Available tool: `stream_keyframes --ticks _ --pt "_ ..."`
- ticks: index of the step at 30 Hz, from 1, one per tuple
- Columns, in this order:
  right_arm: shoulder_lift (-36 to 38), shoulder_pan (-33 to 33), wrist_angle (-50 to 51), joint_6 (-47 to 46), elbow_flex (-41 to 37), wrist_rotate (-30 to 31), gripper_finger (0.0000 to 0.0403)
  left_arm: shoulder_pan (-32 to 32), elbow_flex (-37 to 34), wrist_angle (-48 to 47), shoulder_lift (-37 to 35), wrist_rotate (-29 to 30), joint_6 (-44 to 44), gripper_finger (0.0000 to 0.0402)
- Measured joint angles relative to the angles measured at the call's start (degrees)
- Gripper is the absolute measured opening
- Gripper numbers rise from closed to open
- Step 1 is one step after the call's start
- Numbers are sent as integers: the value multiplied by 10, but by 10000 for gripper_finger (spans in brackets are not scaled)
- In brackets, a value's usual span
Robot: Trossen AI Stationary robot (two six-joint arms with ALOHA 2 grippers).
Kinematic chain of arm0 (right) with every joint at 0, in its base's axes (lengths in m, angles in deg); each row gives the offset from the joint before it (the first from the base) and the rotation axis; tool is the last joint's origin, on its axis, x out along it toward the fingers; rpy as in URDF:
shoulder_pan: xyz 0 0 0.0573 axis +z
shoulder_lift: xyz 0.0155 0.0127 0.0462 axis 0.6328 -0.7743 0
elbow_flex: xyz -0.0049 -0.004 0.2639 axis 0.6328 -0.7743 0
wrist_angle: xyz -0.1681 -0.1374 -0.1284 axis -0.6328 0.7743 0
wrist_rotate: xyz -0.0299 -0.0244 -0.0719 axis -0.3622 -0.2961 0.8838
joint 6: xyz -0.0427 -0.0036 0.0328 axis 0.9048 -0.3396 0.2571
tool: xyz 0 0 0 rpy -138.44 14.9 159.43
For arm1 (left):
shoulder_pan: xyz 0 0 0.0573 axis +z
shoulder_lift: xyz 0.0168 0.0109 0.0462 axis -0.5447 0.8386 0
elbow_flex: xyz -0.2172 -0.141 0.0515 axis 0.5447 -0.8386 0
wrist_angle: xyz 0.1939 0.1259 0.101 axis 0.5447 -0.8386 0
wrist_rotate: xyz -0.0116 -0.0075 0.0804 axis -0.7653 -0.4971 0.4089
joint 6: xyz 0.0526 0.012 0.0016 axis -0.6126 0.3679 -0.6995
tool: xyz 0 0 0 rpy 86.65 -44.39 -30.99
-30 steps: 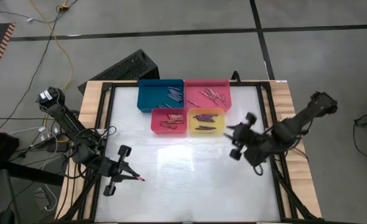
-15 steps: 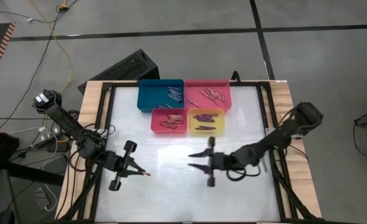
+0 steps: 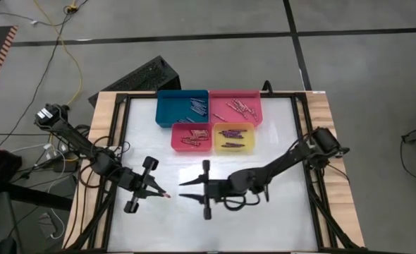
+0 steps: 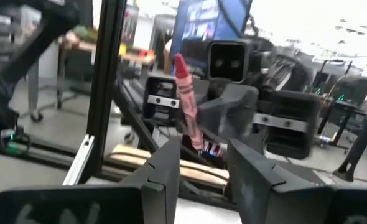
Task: Sort crayons
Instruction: Put the red crayon into the red bin
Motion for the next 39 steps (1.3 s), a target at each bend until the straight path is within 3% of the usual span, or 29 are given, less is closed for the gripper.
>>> stream_keyframes --ticks 6,12,25,32,39 --pt "-31 0 151 2 109 -4 134 2 0 -6 0 2 -9 13" --pt "-54 0 209 6 179 -14 134 3 0 -13 0 2 -6 14" --pt "-55 3 221 15 189 -29 130 11 0 -22 0 9 -5 14" --pt "-55 -2 219 15 189 -26 95 13 0 -31 0 15 -2 14" --pt "-55 -2 222 16 189 2 12 13 0 -35 0 19 0 14"
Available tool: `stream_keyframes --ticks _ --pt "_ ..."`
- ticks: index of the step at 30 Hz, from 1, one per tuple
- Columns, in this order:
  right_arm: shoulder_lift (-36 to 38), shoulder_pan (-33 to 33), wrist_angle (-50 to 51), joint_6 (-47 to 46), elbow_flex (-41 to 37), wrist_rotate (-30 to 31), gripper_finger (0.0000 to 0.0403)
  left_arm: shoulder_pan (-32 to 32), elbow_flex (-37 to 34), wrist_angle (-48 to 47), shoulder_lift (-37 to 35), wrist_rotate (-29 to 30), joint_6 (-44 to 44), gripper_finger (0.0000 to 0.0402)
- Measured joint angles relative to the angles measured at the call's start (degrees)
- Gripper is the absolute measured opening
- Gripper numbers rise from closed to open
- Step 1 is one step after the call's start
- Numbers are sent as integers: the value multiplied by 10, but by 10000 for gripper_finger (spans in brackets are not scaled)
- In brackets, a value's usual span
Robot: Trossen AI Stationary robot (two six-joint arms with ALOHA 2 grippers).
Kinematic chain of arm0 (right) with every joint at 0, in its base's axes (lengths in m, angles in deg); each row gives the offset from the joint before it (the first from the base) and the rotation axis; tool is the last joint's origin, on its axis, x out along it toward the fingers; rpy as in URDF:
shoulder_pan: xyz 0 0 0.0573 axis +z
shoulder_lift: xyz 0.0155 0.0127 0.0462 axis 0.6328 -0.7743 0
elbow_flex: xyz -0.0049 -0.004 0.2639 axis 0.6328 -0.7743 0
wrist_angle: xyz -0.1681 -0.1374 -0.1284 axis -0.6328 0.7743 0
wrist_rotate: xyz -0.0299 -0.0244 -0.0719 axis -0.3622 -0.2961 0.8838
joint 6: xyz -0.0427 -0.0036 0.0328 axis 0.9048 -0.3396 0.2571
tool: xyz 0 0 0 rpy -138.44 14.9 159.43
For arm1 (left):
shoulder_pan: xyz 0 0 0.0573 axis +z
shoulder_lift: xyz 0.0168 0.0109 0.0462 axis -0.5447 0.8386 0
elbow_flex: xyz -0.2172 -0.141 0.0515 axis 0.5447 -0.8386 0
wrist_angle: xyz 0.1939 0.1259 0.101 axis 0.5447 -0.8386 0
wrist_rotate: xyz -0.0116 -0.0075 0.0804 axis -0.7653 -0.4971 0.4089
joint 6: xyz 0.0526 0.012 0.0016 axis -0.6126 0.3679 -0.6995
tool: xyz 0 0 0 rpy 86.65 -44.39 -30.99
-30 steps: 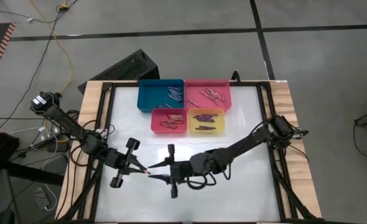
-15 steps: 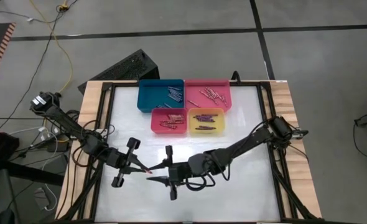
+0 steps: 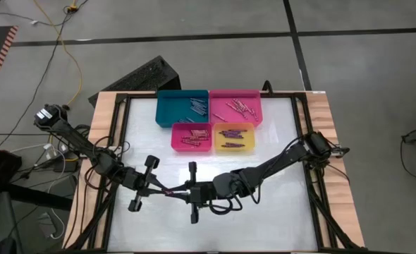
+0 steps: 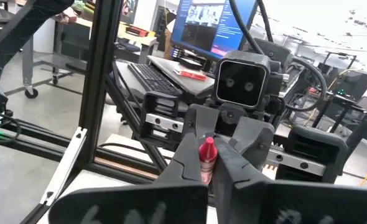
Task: Sort crayons
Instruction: Put the red crayon into the red bin
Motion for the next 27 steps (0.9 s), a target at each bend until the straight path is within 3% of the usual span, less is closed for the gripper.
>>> stream_keyframes --ticks 5,10,12,19,23,27 --pt "0 0 1 0 0 2 11 0 0 0 0 2 7 14" --pt "0 0 20 -2 0 39 6 -1 0 -42 -3 51 34 28" --pt "0 0 44 -3 0 66 5 -2 0 -77 -4 81 46 46" --pt "0 -16 117 -31 0 129 5 -1 0 -214 -4 270 109 115" --pt "1 -39 171 -66 0 183 5 0 0 -280 -4 313 173 136" --pt "1 -99 262 -149 0 190 5 0 0 -339 -4 314 234 141"
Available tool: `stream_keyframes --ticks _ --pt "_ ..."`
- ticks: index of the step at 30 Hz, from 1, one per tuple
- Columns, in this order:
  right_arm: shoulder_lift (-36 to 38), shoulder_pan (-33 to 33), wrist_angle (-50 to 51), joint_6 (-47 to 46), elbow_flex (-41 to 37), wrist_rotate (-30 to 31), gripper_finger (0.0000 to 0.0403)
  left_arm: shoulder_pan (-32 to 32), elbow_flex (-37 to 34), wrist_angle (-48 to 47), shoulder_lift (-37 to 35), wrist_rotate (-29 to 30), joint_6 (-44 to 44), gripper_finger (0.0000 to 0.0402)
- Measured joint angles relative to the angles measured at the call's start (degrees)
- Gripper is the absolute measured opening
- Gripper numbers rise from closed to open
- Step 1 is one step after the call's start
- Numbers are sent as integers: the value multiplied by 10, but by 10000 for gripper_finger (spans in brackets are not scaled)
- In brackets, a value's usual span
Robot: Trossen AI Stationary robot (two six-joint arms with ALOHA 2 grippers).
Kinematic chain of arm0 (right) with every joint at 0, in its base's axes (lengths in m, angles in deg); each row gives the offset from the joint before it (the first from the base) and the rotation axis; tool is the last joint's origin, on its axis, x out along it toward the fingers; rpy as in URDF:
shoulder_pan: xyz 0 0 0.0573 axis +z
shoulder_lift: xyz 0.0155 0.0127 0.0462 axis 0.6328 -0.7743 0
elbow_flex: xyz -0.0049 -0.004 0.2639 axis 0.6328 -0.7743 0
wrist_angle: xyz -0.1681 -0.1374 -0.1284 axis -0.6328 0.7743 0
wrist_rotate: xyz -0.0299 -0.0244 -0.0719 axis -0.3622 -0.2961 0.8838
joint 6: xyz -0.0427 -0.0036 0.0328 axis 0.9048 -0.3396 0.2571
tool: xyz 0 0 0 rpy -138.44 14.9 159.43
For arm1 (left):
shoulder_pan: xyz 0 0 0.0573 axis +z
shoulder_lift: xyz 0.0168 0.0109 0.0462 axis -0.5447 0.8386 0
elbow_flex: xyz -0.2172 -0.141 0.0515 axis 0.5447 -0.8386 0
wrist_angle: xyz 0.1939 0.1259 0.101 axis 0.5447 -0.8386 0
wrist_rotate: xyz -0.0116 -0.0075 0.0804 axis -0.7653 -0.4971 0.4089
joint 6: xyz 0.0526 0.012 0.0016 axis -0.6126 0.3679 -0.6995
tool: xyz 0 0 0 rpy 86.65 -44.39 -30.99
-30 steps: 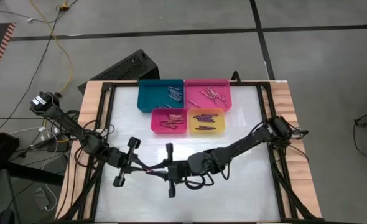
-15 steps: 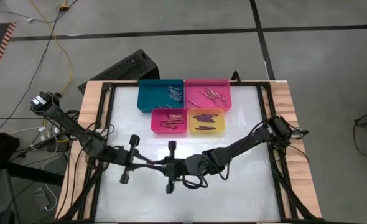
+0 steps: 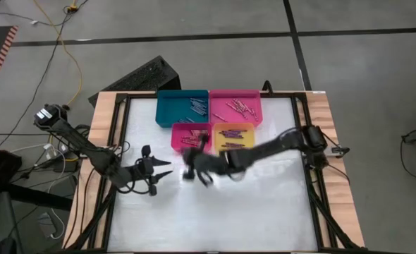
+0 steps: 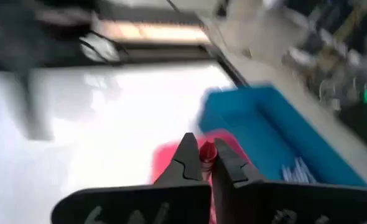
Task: Sort crayons
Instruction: Put the red crayon into the red bin
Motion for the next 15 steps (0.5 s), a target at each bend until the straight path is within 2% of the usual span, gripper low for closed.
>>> stream_keyframes --ticks 3,9,15 --pt "0 -51 65 -70 0 -4 5 0 0 -38 0 -1 36 141" --pt "0 -133 121 -160 -1 -112 6 0 0 -77 0 -3 82 142" --pt "-1 -174 134 -198 -27 -134 10 0 0 -100 0 -7 104 142"
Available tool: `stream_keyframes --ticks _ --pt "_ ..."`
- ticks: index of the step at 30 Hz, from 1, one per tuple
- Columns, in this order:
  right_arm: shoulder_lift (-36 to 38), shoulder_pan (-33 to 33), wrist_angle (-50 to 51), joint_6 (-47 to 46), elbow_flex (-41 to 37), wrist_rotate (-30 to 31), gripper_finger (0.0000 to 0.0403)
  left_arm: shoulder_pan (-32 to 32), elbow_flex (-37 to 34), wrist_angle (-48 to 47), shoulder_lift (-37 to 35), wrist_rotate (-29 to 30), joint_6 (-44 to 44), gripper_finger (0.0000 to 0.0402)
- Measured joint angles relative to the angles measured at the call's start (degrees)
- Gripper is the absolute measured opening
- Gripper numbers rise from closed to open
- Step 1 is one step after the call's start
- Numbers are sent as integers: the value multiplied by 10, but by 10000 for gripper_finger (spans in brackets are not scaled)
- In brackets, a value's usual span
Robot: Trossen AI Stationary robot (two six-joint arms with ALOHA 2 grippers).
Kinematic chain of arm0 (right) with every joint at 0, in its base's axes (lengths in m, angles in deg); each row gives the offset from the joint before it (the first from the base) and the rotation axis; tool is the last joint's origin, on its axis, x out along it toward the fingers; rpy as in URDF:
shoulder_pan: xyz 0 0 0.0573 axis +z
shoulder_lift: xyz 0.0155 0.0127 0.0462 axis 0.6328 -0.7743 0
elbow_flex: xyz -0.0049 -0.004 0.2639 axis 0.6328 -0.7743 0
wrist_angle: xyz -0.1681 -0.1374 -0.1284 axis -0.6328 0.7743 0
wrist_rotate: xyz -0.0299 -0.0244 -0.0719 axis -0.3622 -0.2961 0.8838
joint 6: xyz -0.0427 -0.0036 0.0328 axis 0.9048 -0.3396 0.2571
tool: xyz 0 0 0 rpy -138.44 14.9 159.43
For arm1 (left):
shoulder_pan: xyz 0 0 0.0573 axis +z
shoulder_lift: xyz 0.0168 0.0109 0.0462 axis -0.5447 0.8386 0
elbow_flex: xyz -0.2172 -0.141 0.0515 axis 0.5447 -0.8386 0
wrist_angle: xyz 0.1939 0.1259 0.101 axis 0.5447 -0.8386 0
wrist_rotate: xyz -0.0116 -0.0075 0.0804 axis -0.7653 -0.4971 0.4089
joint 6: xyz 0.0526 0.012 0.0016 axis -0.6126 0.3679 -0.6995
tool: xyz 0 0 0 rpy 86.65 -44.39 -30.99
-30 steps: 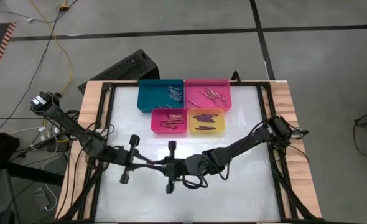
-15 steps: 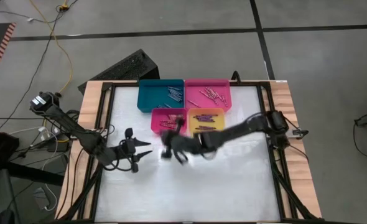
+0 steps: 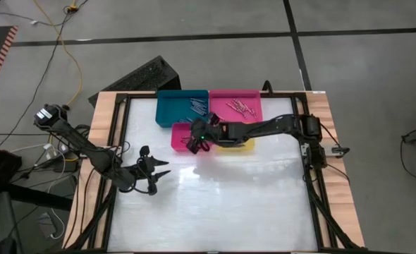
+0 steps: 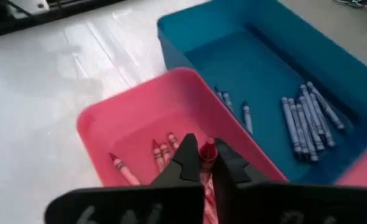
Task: Sort crayons
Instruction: Put the red crayon into the red bin, then return to Home Position
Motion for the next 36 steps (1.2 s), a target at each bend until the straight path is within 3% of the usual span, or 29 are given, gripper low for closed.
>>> stream_keyframes --ticks 13,21,27,33,36 --pt "0 -11 5 -5 -33 -14 65 0 0 -2 0 -12 3 142" --pt "5 -8 5 -10 -39 -15 72 0 0 7 0 -12 26 142" --pt "51 14 -2 -10 -39 -30 72 0 0 1 0 -13 47 142" --pt "120 54 -6 4 -38 -70 72 0 0 -11 0 -15 -14 142" --pt "152 76 7 31 -38 -72 72 0 0 -10 0 -35 21 142"
